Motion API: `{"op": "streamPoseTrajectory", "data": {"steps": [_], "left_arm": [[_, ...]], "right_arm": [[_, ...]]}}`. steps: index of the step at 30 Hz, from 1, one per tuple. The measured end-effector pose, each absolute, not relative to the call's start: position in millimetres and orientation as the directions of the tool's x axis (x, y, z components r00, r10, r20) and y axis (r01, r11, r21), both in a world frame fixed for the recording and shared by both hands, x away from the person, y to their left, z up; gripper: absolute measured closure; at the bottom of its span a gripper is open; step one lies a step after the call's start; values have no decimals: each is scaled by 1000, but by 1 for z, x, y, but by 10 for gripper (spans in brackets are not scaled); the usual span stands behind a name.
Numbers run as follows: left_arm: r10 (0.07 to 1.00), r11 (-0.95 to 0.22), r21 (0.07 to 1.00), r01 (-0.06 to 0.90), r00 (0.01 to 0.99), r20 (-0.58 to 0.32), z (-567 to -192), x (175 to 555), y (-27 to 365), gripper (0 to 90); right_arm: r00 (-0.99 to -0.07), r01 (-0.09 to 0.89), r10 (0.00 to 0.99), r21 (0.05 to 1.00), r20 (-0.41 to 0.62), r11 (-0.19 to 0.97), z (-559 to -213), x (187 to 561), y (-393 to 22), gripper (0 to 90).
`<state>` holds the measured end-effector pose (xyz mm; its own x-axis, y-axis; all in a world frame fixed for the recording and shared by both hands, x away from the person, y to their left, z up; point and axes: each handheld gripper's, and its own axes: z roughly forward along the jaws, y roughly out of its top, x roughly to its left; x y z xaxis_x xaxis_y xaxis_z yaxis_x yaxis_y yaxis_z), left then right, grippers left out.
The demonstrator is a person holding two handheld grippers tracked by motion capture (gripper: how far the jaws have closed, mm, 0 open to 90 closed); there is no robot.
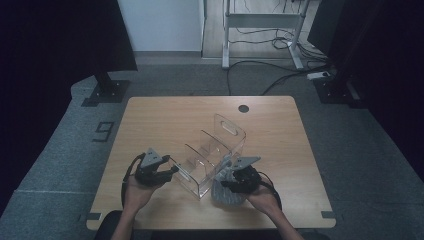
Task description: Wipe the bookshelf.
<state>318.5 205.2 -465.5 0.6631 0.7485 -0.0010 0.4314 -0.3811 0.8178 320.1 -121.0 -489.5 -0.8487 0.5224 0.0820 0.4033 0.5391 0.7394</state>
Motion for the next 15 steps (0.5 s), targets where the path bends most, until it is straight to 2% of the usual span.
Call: {"op": "streamPoseTrajectory", "data": {"steps": [15], "left_arm": [[755,-378,814,441,655,-4,-465,319,202,450]], "right_arm": [[-849,379,528,726,26,574,-497,327,-104,689]]}}
